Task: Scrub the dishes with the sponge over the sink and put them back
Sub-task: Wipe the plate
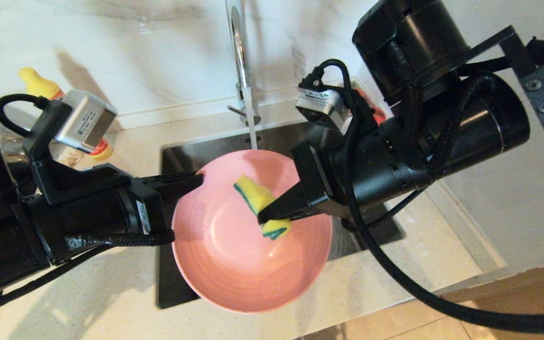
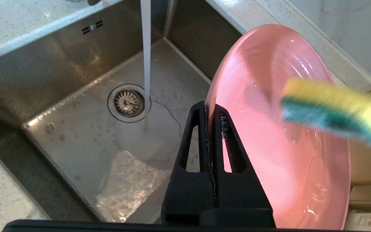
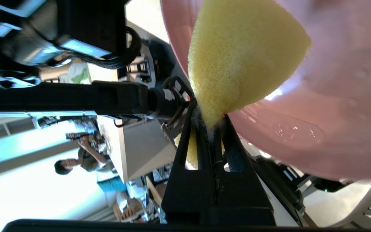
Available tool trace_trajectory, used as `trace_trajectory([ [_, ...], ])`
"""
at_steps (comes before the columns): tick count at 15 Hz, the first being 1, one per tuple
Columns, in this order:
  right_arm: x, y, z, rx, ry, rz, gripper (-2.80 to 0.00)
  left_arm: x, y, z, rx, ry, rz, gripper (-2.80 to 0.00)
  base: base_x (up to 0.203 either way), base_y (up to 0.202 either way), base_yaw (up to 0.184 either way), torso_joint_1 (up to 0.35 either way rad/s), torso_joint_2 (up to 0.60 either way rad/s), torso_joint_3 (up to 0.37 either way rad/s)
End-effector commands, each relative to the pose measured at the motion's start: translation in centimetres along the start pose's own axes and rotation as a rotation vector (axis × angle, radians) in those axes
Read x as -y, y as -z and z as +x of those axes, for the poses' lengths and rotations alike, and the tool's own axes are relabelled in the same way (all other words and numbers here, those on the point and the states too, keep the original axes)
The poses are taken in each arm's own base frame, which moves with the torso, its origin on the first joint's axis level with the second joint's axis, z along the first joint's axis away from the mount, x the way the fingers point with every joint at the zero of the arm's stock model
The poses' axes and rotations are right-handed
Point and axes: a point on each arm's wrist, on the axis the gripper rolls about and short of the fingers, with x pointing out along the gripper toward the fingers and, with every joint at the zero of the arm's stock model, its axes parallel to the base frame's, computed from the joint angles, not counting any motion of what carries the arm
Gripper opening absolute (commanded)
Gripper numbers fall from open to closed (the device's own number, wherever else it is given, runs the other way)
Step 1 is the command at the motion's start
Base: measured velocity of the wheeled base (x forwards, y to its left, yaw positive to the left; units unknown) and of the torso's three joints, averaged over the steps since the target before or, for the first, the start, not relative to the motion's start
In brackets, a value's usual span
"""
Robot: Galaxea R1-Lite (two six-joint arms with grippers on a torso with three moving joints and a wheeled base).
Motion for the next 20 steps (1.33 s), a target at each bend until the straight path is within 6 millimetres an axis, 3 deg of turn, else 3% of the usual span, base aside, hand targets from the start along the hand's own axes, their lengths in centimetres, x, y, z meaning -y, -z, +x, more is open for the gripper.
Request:
trace_trajectory([
  [1, 0.7, 0.0, 2.2, -0.043, 0.012, 0.017, -2.80, 0.0, 0.0, -0.1, 0.004, 0.002, -0.008, -2.80, 0.000, 0.000, 0.000, 0.000, 0.00, 0.000],
  [11, -0.9, 1.6, 3.9, -0.115, -0.018, -0.013, -2.80, -0.1, -0.2, 0.6, 0.018, -0.001, -0.033, -2.80, 0.000, 0.000, 0.000, 0.000, 0.00, 0.000],
  [15, -0.3, 1.8, 4.6, -0.150, 0.006, 0.008, -2.80, -0.1, -0.6, 0.4, 0.035, 0.001, -0.048, -2.80, 0.000, 0.000, 0.000, 0.000, 0.00, 0.000],
  [20, 0.9, 0.6, 3.3, -0.094, 0.027, 0.031, -2.80, -0.1, -0.6, 0.2, 0.036, 0.001, -0.049, -2.80, 0.000, 0.000, 0.000, 0.000, 0.00, 0.000],
])
